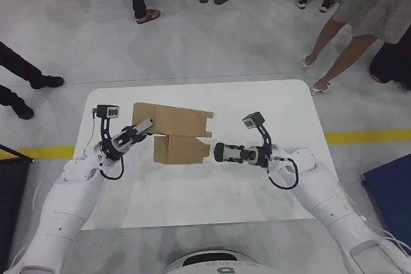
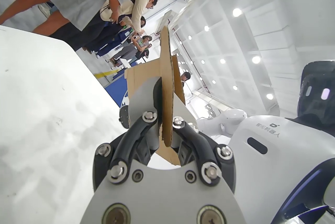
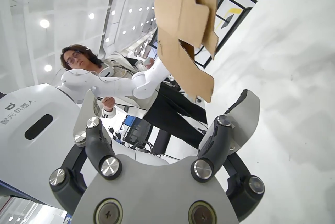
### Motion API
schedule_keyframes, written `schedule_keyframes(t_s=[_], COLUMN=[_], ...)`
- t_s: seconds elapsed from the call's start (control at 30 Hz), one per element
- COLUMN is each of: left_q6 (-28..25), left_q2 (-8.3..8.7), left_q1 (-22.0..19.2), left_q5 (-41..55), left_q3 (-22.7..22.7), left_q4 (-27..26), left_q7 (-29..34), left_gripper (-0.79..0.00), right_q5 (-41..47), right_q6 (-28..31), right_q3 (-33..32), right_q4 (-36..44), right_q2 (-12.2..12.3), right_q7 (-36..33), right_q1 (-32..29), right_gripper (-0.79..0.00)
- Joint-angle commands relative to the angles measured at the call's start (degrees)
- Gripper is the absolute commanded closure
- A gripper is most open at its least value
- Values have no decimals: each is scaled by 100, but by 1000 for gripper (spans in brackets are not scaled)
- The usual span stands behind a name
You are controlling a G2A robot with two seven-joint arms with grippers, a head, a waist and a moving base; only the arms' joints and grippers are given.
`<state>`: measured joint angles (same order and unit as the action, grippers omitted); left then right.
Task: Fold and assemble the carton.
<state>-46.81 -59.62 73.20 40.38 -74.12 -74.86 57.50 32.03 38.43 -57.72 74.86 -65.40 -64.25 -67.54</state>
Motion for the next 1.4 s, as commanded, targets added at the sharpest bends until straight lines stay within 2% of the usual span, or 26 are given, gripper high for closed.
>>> schedule_keyframes(t_s=[0.0, 0.23, 0.33, 0.43, 0.57, 0.67, 0.83, 1.1, 1.37], left_q6=[-101, -396, -501, -574, -682, -674, -688, -659, -765], left_q2=[-14, -77, -106, -141, -174, -169, -134, -47, 63], left_q1=[-69, -312, -366, -365, -349, -348, -291, -240, -165], left_q5=[-6, -370, -735, -917, -1032, -1214, -1394, -2174, -3039], left_q3=[10, 111, 209, 295, 321, 318, 297, 236, -242], left_q4=[23, 116, 87, 52, 32, 21, -18, -245, -438], left_q7=[-104, -404, -518, -723, -1004, -985, -737, -661, -957], left_gripper=[0, 0, 0, 0, 0, 0, 0, 0, 0], right_q5=[-30, 6, -7, -385, -780, -884, -935, -1088, -1240], right_q6=[-40, -12, 234, 379, 335, 344, 459, 435, 370], right_q3=[112, 592, 648, 718, 953, 1035, 909, 623, 397], right_q4=[12, 251, 331, 328, 360, 326, 239, 253, 350], right_q2=[-21, -136, -190, -244, -336, -381, -405, -361, -305], right_q7=[-2, -172, 142, 570, 996, 1188, 1620, 1848, 1957], right_q1=[-49, -40, -10, 50, 91, 129, 170, 155, 8], right_gripper=[-785, -785, -785, -785, -785, -785, -785, -785, -785])
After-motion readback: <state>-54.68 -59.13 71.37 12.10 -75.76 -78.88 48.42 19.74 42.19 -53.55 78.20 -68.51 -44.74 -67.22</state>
